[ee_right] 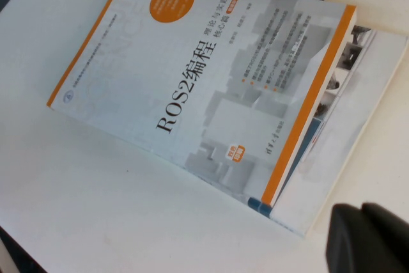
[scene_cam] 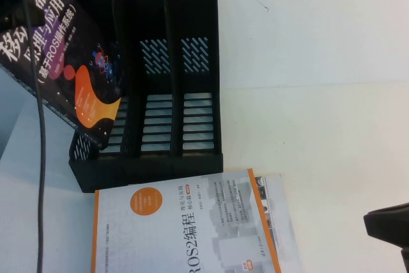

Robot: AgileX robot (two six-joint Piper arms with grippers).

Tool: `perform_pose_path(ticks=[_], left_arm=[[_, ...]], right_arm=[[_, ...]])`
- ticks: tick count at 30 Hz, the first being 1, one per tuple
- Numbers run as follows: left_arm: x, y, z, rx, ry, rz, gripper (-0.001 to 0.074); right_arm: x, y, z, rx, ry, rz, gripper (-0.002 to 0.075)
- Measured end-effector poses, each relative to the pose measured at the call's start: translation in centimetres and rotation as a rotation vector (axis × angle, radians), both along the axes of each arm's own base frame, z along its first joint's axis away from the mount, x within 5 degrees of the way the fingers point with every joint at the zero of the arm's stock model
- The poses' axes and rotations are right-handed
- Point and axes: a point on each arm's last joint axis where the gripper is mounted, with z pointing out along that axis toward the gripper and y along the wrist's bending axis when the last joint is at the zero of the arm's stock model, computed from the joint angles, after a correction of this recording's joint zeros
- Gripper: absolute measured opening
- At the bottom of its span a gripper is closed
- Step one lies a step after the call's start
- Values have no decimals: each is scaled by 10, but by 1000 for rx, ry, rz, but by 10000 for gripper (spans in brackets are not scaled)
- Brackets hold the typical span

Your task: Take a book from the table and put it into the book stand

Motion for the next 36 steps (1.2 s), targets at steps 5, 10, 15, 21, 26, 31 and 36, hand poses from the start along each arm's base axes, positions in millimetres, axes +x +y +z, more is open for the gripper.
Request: perform_pose_path(ticks=[5, 10, 15, 21, 26, 31, 36], left_arm=[[12, -8, -8, 33, -17, 4, 117], [23, -10, -25, 52, 14, 1, 117], [29, -12, -38, 55, 54, -13, 120], [29, -13, -34, 34, 51, -19, 375], [24, -14, -21, 31, 37, -21, 406], [2, -15, 17, 69, -15, -39, 141], [-46, -15, 69, 146, -140, -34, 18]], right_arm=[[0, 0, 0, 0, 0, 0, 3], [0, 0, -1, -1, 2, 0, 3], [0, 0, 0, 1, 2, 0, 3], [-1, 0, -1, -1, 9, 4, 3], [-3, 0, -2, -8, 30, 18, 3], [-5, -2, -1, -25, 19, 27, 3], [-14, -18, 13, -123, -113, -20, 3]])
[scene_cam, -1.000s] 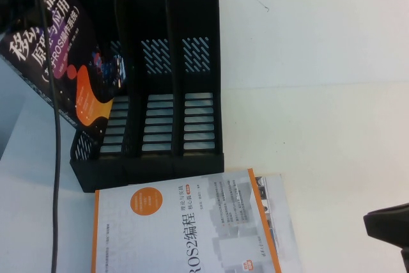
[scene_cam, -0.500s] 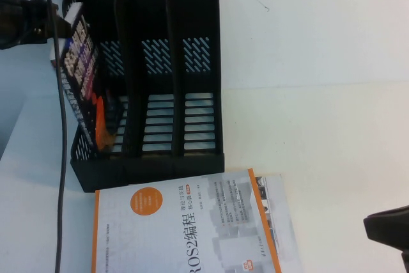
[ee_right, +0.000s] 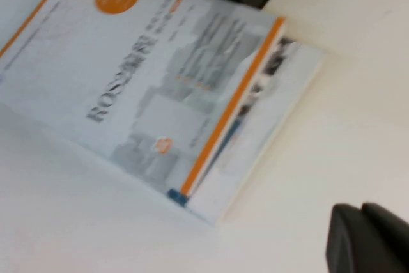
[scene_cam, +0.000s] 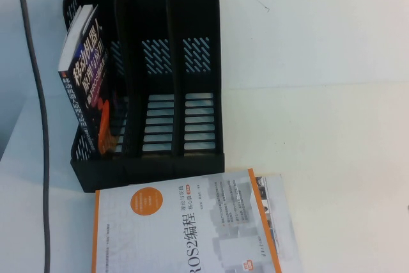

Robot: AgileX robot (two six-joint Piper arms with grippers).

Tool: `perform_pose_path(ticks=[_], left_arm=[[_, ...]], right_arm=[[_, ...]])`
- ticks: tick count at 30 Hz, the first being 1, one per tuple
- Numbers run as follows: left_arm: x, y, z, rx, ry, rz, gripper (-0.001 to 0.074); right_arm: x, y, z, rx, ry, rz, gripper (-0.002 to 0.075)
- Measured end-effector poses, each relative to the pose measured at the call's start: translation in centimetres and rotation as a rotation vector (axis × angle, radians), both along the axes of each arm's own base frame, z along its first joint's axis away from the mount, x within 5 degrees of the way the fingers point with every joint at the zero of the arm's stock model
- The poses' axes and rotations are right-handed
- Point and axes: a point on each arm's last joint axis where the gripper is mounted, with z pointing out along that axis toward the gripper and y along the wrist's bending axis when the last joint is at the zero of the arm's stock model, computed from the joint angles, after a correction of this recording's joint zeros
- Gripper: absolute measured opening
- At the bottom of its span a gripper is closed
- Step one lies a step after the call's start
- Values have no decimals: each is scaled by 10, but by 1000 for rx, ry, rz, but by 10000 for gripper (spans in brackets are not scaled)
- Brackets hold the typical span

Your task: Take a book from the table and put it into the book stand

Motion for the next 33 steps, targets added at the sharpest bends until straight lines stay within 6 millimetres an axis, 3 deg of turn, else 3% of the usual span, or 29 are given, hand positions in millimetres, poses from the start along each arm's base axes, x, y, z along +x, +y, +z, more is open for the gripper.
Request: perform_pose_path(ticks=[3, 5, 8, 12, 17, 20, 24, 33], left_arm=[[-43, 0, 35, 56, -120, 21, 5], [-84, 0, 57, 85, -223, 45, 3], [-140, -1, 67, 109, -341, 84, 2], [-208, -2, 45, 113, -447, 134, 0], [-294, -3, -10, 127, -623, 210, -1], [-318, -3, -49, 100, -643, 239, -1], [-335, -4, -83, 63, -621, 250, -1], [-326, -11, -117, -44, -464, 198, -1]], right_arm=[[-9, -17, 17, -63, -120, -85, 3], [-18, -28, 28, -75, -195, -155, 3], [-36, -42, 38, -47, -276, -224, 3], [-60, -53, 44, 28, -369, -257, 3], [-78, -61, 26, 116, -451, -281, 3], [-79, -61, 6, 109, -432, -282, 3], [-78, -61, -16, 87, -390, -282, 3], [-73, -58, -45, 58, -318, -285, 3]])
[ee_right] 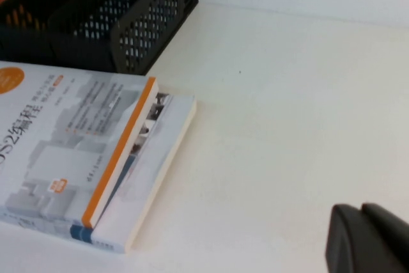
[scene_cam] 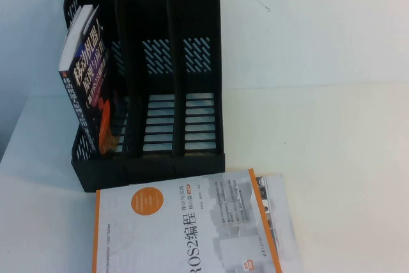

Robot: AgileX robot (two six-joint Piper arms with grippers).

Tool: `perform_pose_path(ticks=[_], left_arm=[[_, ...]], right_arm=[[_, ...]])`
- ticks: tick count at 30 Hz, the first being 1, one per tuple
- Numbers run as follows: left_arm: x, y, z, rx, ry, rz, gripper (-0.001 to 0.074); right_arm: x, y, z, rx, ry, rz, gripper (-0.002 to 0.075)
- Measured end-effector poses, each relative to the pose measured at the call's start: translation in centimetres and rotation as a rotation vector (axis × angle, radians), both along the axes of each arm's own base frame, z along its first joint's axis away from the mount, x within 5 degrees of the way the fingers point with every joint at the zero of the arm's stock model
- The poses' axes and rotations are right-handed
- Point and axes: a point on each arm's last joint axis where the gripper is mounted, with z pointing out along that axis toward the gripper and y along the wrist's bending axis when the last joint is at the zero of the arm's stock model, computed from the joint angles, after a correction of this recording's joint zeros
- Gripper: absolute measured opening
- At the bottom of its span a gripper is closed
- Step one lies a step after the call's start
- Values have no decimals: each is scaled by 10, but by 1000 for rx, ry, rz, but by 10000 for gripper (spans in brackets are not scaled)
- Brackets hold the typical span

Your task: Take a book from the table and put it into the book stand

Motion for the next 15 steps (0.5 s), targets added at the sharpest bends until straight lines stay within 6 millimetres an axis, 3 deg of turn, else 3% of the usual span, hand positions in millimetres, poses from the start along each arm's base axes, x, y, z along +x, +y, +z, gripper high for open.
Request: perform_pose_path(ticks=[5, 15], left_arm=[[0, -3, -4, -31, 30, -34, -1], [0, -4, -7, -27, 64, -49, -1]], right_arm=[[1, 0, -13, -16, 46, -1, 3], [0, 0, -14, -18, 51, -1, 3]])
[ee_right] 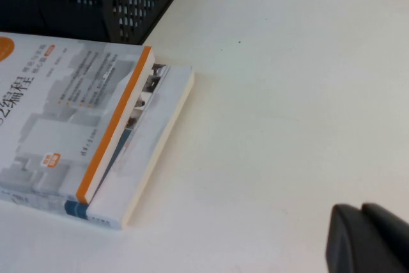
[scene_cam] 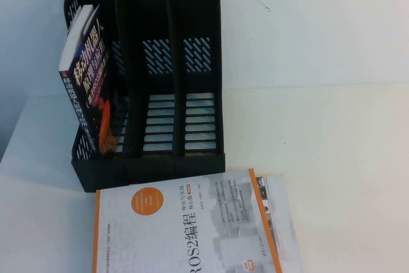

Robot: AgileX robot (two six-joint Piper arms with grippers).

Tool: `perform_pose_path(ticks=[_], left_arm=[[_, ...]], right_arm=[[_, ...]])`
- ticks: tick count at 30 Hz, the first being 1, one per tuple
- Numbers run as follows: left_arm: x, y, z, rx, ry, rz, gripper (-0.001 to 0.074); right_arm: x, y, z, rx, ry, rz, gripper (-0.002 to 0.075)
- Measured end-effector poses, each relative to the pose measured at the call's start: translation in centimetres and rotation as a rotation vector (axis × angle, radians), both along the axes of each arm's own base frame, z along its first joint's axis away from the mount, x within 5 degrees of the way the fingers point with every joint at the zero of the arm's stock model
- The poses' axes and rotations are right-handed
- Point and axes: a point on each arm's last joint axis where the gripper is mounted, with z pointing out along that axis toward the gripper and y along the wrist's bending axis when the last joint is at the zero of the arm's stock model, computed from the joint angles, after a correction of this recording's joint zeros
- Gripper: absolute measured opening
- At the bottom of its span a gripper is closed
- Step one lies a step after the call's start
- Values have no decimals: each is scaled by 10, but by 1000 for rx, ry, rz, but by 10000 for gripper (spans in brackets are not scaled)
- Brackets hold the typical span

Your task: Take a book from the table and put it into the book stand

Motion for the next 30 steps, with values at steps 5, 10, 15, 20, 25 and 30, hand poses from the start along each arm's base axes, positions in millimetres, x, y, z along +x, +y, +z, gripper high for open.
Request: perform_pose_path(ticks=[5, 10, 15, 20, 25, 30], left_arm=[[0, 0, 0, 1, 3, -1, -1], [-7, 3, -3, 122, -49, 21, -1], [-17, 9, -8, 280, -122, 10, -1], [-5, 14, -20, 340, -155, -20, -1], [18, 16, -48, 327, -164, -21, -1], [40, 16, -99, 326, -71, -8, -1]], right_arm=[[0, 0, 0, 0, 0, 0, 3], [0, 0, 0, 2, 1, 0, 3], [0, 0, -1, 2, 3, 0, 3], [0, 0, -1, 2, 3, 0, 3], [0, 0, -1, 2, 3, 0, 3], [0, 0, -1, 3, 3, -1, 3]])
